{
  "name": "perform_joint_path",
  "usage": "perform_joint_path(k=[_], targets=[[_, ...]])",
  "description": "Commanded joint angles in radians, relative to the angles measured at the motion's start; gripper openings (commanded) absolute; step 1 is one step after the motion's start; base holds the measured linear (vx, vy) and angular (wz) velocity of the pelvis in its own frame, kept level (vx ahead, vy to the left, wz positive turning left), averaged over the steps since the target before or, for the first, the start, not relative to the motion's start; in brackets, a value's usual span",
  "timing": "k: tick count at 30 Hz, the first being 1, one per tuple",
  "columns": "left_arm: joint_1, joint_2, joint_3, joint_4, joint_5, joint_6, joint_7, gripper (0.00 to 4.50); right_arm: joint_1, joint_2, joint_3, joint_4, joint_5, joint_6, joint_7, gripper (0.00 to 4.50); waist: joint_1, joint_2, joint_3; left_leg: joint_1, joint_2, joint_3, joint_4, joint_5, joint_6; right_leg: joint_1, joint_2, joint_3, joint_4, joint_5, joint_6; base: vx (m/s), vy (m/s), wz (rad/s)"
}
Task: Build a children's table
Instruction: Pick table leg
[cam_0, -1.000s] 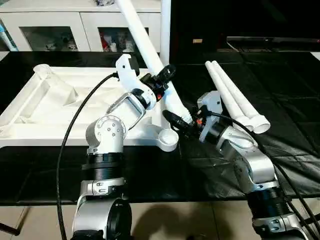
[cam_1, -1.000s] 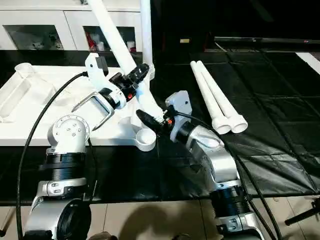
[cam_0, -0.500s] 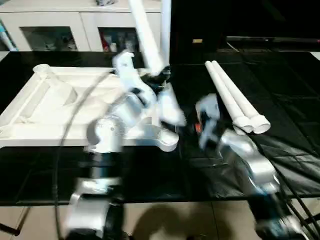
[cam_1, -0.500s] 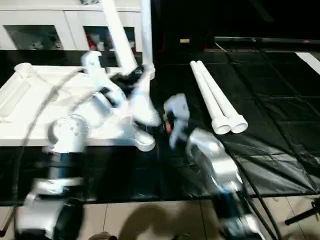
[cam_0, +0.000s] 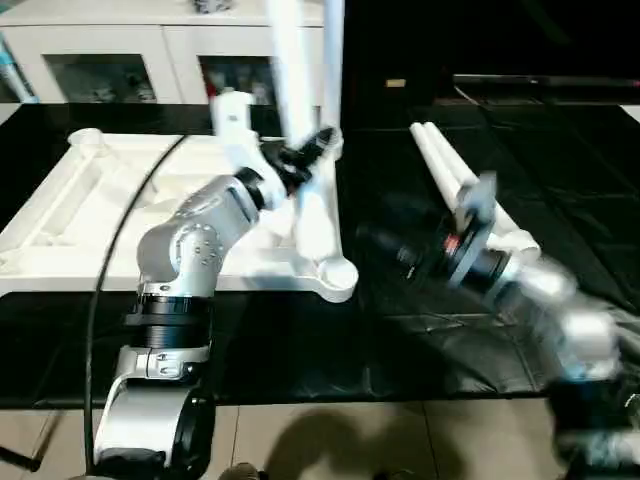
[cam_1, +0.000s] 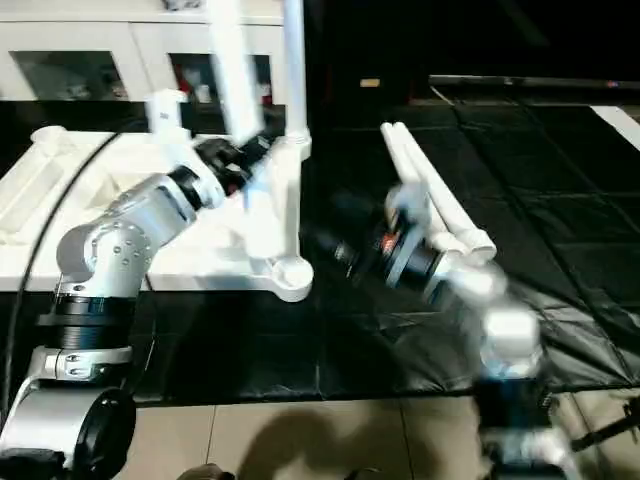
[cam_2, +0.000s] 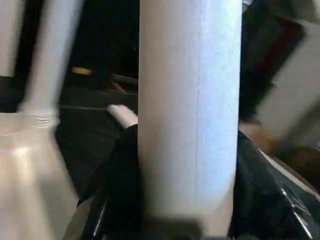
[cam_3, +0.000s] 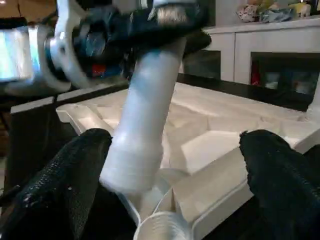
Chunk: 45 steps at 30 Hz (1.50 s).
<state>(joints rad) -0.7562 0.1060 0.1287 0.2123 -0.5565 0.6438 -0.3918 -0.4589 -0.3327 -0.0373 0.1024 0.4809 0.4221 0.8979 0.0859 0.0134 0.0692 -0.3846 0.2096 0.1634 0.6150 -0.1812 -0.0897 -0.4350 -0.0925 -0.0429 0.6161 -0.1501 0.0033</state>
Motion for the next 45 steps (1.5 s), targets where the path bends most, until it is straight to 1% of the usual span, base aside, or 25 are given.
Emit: perform_joint_path(k=[1,2,3,4,5,6,7,8,10,11,12,14,15,16,18,20,21,22,23,27,31,34,36,39,45], targets=[[-0.007,0.019,-0.013,-0.037,-0.033,0.019,-0.072,1.91,-0.034,-0.018,-0.006,0.022,0.03,0.031,0.05,4.5,0.001,-0.01,-0.094,0.005,-0.009,0.015,-0.058,-0.103,0.074,0.079,-0.017,0.016,-0.056,-0.133,-0.235,0.0,0.0,0.0],[-0.008,0.02,-0.014,-0.037,-0.035,0.019,-0.078,1.91,-0.036,-0.018,-0.006,0.024,0.03,0.031,0.053,4.5,0.001,-0.01,-0.094,0.005,-0.009,0.015,-0.058,-0.103,0.074,0.079,-0.017,0.016,-0.056,-0.133,-0.235,0.0,0.0,0.0],[-0.01,0.023,-0.011,-0.041,-0.059,0.033,-0.113,1.91,-0.055,-0.023,-0.003,0.038,0.039,0.047,0.077,4.5,0.001,-0.01,-0.094,0.005,-0.01,0.016,-0.057,-0.104,0.074,0.079,-0.017,0.015,-0.056,-0.138,-0.24,0.0,0.0,0.0],[-0.011,0.024,-0.01,-0.042,-0.065,0.037,-0.122,1.91,-0.06,-0.024,-0.002,0.041,0.041,0.051,0.083,4.5,0.001,-0.01,-0.093,0.006,-0.008,0.016,-0.059,-0.105,0.073,0.078,-0.017,0.015,-0.057,-0.137,-0.244,0.0,0.0,0.0],[-0.015,0.029,-0.006,-0.046,-0.097,0.055,-0.168,1.91,-0.081,-0.036,0.007,0.051,0.066,0.091,0.121,4.5,0.002,-0.01,-0.093,0.006,-0.007,0.016,-0.058,-0.103,0.073,0.077,-0.017,0.015,-0.056,-0.134,-0.244,0.0,0.0,0.0],[-0.015,0.031,-0.005,-0.048,-0.108,0.061,-0.185,1.91,-0.088,-0.04,0.01,0.053,0.073,0.105,0.132,4.5,0.003,-0.011,-0.094,0.007,-0.01,0.015,-0.058,-0.099,0.075,0.08,-0.016,0.014,-0.053,-0.129,-0.251,0.0,0.0,0.0],[-0.019,0.037,0.0,-0.053,-0.15,0.082,-0.241,1.91,-0.106,-0.052,0.022,0.061,0.093,0.143,0.171,4.5,0.003,-0.011,-0.094,0.007,-0.009,0.015,-0.058,-0.102,0.077,0.079,-0.016,0.014,-0.052,-0.127,-0.258,0.0,0.0,0.0],[-0.02,0.039,0.003,-0.056,-0.165,0.093,-0.257,1.91,-0.111,-0.057,0.027,0.064,0.099,0.152,0.188,4.5,0.003,-0.011,-0.094,0.007,-0.009,0.015,-0.058,-0.102,0.077,0.079,-0.016,0.014,-0.052,-0.127,-0.258,0.0,0.0,0.0],[-0.023,0.055,-0.003,-0.066,-0.202,0.124,-0.324,1.91,-0.138,-0.075,0.041,0.086,0.135,0.202,0.261,4.5,0.005,-0.011,-0.094,0.007,-0.008,0.016,-0.058,-0.104,0.079,0.079,-0.017,0.015,-0.052,-0.121,-0.263,0.0,0.0,0.0],[-0.024,0.059,-0.005,-0.069,-0.211,0.131,-0.343,1.91,-0.145,-0.079,0.043,0.093,0.147,0.217,0.282,4.5,0.004,-0.011,-0.094,0.008,-0.009,0.017,-0.057,-0.109,0.083,0.079,-0.016,0.014,-0.053,-0.126,-0.267,0.0,0.0,0.0],[-0.025,0.063,-0.008,-0.072,-0.22,0.137,-0.363,1.91,-0.153,-0.083,0.044,0.101,0.161,0.233,0.304,4.5,0.004,-0.01,-0.093,0.008,-0.007,0.017,-0.057,-0.112,0.082,0.078,-0.017,0.014,-0.053,-0.13,-0.269,0.0,0.0,0.0],[-0.027,0.071,-0.017,-0.081,-0.242,0.156,-0.403,1.91,-0.171,-0.087,0.045,0.117,0.188,0.265,0.36,4.5,0.004,-0.012,-0.093,0.007,-0.008,0.017,-0.057,-0.113,0.081,0.079,-0.017,0.014,-0.053,-0.132,-0.269,0.0,0.0,0.0],[-0.026,0.074,-0.025,-0.088,-0.248,0.164,-0.419,1.91,-0.178,-0.087,0.047,0.125,0.194,0.277,0.373,4.5,0.005,-0.013,-0.093,0.007,-0.005,0.016,-0.058,-0.111,0.079,0.078,-0.019,0.015,-0.053,-0.133,-0.268,0.0,0.0,0.0],[-0.02,0.077,-0.045,-0.108,-0.259,0.174,-0.451,1.91,-0.191,-0.09,0.061,0.137,0.199,0.298,0.404,4.5,0.005,-0.013,-0.093,0.008,-0.005,0.016,-0.059,-0.113,0.076,0.079,-0.018,0.014,-0.053,-0.14,-0.267,0.0,0.0,0.0],[-0.016,0.075,-0.054,-0.119,-0.266,0.179,-0.463,1.91,-0.197,-0.089,0.071,0.141,0.198,0.305,0.417,4.5,0.007,-0.013,-0.092,0.008,-0.004,0.017,-0.058,-0.111,0.07,0.078,-0.02,0.014,-0.054,-0.149,-0.264,0.0,0.0,0.0],[-0.014,0.073,-0.059,-0.125,-0.271,0.183,-0.47,1.91,-0.2,-0.089,0.079,0.145,0.197,0.309,0.425,4.21,0.008,-0.013,-0.092,0.007,-0.004,0.017,-0.059,-0.111,0.067,0.078,-0.02,0.014,-0.053,-0.152,-0.265,0.0,0.0,0.0],[-0.01,0.065,-0.076,-0.133,-0.268,0.182,-0.479,1.91,-0.207,-0.08,0.087,0.152,0.211,0.33,0.435,4.14,0.007,-0.017,-0.093,0.007,-0.004,0.017,-0.058,-0.108,0.065,0.079,-0.02,0.015,-0.053,-0.151,-0.261,0.0,0.0,0.0],[-0.008,0.06,-0.083,-0.136,-0.265,0.18,-0.481,1.91,-0.209,-0.076,0.09,0.154,0.218,0.339,0.439,4.11,0.007,-0.015,-0.092,0.007,-0.004,0.017,-0.059,-0.108,0.065,0.079,-0.02,0.015,-0.054,-0.157,-0.258,0.0,0.0,0.0],[-0.005,0.055,-0.092,-0.139,-0.264,0.18,-0.486,1.91,-0.212,-0.071,0.094,0.159,0.226,0.365,0.446,4.03,0.007,-0.016,-0.092,0.007,-0.004,0.018,-0.058,-0.11,0.065,0.078,-0.02,0.015,-0.055,-0.161,-0.257,0.0,0.0,0.0],[-0.002,0.048,-0.107,-0.143,-0.258,0.176,-0.495,1.91,-0.212,-0.071,0.121,0.162,0.21,0.376,0.466,3.69,0.007,-0.017,-0.092,0.006,-0.004,0.017,-0.059,-0.11,0.058,0.078,-0.02,0.015,-0.056,-0.175,-0.245,0.0,0.0,0.0],[-0.001,0.044,-0.129,-0.146,-0.246,0.167,-0.502,1.91,-0.221,-0.059,0.125,0.179,0.207,0.384,0.464,3.3,0.007,-0.018,-0.094,0.006,-0.005,0.017,-0.058,-0.106,0.056,0.078,-0.02,0.015,-0.057,-0.178,-0.24,0.0,0.0,0.0],[-0.002,0.039,-0.132,-0.141,-0.24,0.159,-0.5,1.91,-0.218,-0.057,0.131,0.168,0.211,0.396,0.469,3.01,0.007,-0.017,-0.093,0.006,-0.004,0.017,-0.059,-0.104,0.056,0.078,-0.02,0.015,-0.057,-0.175,-0.239,0.0,0.0,0.0],[-0.004,0.037,-0.131,-0.137,-0.24,0.155,-0.498,1.91,-0.215,-0.059,0.135,0.162,0.209,0.398,0.472,2.86,0.007,-0.019,-0.094,0.006,-0.005,0.017,-0.058,-0.102,0.057,0.078,-0.019,0.015,-0.057,-0.172,-0.239,0.0,0.0,0.0],[-0.008,0.037,-0.126,-0.132,-0.24,0.148,-0.495,1.91,-0.203,-0.064,0.15,0.152,0.194,0.388,0.473,2.57,0.007,-0.016,-0.093,0.005,-0.005,0.016,-0.058,-0.101,0.054,0.078,-0.02,0.015,-0.056,-0.174,-0.238,0.0,0.0,0.0],[-0.009,0.033,-0.115,-0.132,-0.244,0.139,-0.492,1.91,-0.199,-0.061,0.15,0.149,0.186,0.384,0.469,2.12,0.007,-0.017,-0.094,0.006,-0.005,0.017,-0.058,-0.109,0.051,0.078,-0.02,0.015,-0.058,-0.182,-0.233,0.0,0.0,0.0]])
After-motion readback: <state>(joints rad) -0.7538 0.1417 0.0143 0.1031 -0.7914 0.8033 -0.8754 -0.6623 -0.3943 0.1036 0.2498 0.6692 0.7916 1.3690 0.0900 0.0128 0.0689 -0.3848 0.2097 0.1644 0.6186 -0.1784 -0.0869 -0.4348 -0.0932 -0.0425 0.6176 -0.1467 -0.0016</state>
